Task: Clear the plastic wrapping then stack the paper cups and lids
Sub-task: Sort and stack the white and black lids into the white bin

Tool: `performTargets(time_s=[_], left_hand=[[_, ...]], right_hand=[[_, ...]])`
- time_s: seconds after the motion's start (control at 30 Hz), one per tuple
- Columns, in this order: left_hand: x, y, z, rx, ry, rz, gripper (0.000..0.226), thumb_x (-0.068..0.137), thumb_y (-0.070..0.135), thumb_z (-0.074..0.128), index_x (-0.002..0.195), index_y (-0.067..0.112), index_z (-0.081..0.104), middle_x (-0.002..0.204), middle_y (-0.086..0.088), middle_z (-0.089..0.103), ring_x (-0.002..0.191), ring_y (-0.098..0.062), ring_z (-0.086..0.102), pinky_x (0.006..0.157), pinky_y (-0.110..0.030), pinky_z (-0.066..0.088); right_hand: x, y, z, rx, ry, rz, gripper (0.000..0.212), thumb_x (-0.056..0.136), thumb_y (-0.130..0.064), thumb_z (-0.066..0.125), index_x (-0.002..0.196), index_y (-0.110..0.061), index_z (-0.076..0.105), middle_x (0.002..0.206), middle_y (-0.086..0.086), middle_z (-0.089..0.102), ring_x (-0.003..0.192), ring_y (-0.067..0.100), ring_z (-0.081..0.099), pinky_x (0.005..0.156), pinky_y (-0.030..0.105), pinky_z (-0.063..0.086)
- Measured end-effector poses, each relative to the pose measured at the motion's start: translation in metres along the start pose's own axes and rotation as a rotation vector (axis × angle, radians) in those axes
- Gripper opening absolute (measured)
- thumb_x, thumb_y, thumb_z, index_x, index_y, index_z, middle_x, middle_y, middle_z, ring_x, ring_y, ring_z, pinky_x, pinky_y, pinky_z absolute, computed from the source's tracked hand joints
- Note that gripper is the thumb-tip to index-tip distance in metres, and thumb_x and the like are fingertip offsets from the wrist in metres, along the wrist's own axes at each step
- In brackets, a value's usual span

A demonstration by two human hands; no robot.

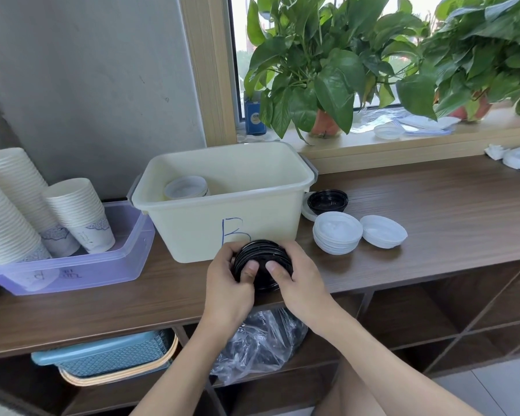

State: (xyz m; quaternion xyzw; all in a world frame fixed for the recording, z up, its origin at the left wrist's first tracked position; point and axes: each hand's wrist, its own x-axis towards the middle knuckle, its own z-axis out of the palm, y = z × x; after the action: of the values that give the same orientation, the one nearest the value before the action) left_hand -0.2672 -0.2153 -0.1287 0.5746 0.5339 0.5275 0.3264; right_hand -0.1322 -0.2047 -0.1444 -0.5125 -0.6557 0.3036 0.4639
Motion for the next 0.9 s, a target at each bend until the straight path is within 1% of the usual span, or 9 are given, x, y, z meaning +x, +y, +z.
performTargets(time_s=[0.1,0.2,0.3,0.37,0.47,0.53,0.77,0.83,0.9], left_hand=[[0.0013,0.0000,0.0020,0.002,0.010,0.004,0.027,0.090,-0.006,0.058,0.098,0.020,0.061,0.088,0.003,0.069,0.077,0.001,0.062,0.074,-0.013,0.048],[0.0010,-0.0003,0.0003,-0.047,0.026,-0.002,0.027,0.093,-0.003,0.058,0.102,0.022,0.062,0.095,0.005,0.071,0.086,0.000,0.065,0.080,-0.016,0.049],[0.0021,-0.0049,-0.0038,-0.119,0.026,-0.047,0.021,0.097,0.005,0.056,0.106,0.022,0.062,0.102,0.003,0.072,0.099,-0.011,0.067,0.093,-0.032,0.051],[0.0028,-0.0068,-0.0051,-0.123,-0.015,-0.047,0.018,0.097,0.011,0.057,0.111,0.022,0.061,0.107,0.002,0.072,0.105,-0.014,0.066,0.099,-0.039,0.050],[0.0009,-0.0027,-0.0068,-0.127,-0.101,-0.020,0.034,0.089,0.032,0.059,0.122,0.023,0.058,0.118,0.007,0.069,0.114,-0.007,0.061,0.103,-0.030,0.046],[0.0001,-0.0010,-0.0077,-0.174,-0.134,-0.022,0.042,0.086,0.037,0.061,0.126,0.023,0.060,0.121,0.008,0.068,0.118,-0.006,0.060,0.102,-0.026,0.044],[0.0018,-0.0059,-0.0042,-0.100,0.033,-0.058,0.016,0.093,0.011,0.064,0.108,0.017,0.064,0.101,0.001,0.073,0.098,-0.014,0.068,0.091,-0.032,0.053],[0.0020,-0.0063,-0.0035,-0.103,0.052,-0.076,0.016,0.094,0.005,0.062,0.107,0.014,0.063,0.098,0.000,0.072,0.095,-0.014,0.068,0.086,-0.024,0.053],[0.0016,-0.0041,-0.0021,-0.087,0.064,-0.072,0.016,0.093,0.002,0.061,0.105,0.012,0.062,0.095,0.001,0.072,0.090,-0.011,0.067,0.077,-0.012,0.050]], right_hand=[[0.0001,-0.0016,0.0001,0.004,0.006,-0.014,0.025,0.092,-0.012,0.057,0.117,-0.017,0.056,0.108,-0.001,0.063,0.103,0.013,0.057,0.090,0.030,0.045],[-0.0008,-0.0038,-0.0020,-0.003,-0.011,-0.016,0.025,0.094,-0.021,0.057,0.119,-0.019,0.055,0.110,-0.004,0.063,0.104,0.010,0.057,0.088,0.026,0.042],[-0.0011,-0.0054,-0.0014,-0.020,-0.092,0.029,0.033,0.091,-0.035,0.057,0.123,-0.034,0.051,0.116,-0.013,0.064,0.110,0.006,0.057,0.096,0.032,0.045],[-0.0019,-0.0049,0.0000,-0.023,-0.064,0.025,0.038,0.088,-0.040,0.055,0.125,-0.035,0.050,0.118,-0.015,0.063,0.114,0.006,0.056,0.100,0.038,0.045],[-0.0022,-0.0039,-0.0006,0.000,-0.040,0.039,0.040,0.089,-0.037,0.052,0.127,-0.031,0.050,0.121,-0.012,0.061,0.117,0.007,0.054,0.102,0.042,0.043],[-0.0015,-0.0036,-0.0012,0.012,-0.062,0.056,0.036,0.088,-0.034,0.052,0.124,-0.033,0.050,0.120,-0.014,0.060,0.117,0.006,0.053,0.103,0.042,0.043],[-0.0017,-0.0043,0.0007,-0.025,0.009,0.013,0.039,0.089,-0.049,0.050,0.121,-0.027,0.057,0.117,-0.011,0.062,0.113,0.009,0.056,0.099,0.042,0.045],[-0.0013,-0.0056,0.0012,-0.045,0.002,0.028,0.045,0.087,-0.054,0.048,0.121,-0.026,0.058,0.115,-0.010,0.065,0.111,0.011,0.058,0.097,0.042,0.046],[-0.0010,-0.0058,0.0014,-0.058,0.007,0.026,0.039,0.089,-0.046,0.051,0.120,-0.023,0.058,0.114,-0.007,0.066,0.109,0.014,0.059,0.096,0.041,0.045]])
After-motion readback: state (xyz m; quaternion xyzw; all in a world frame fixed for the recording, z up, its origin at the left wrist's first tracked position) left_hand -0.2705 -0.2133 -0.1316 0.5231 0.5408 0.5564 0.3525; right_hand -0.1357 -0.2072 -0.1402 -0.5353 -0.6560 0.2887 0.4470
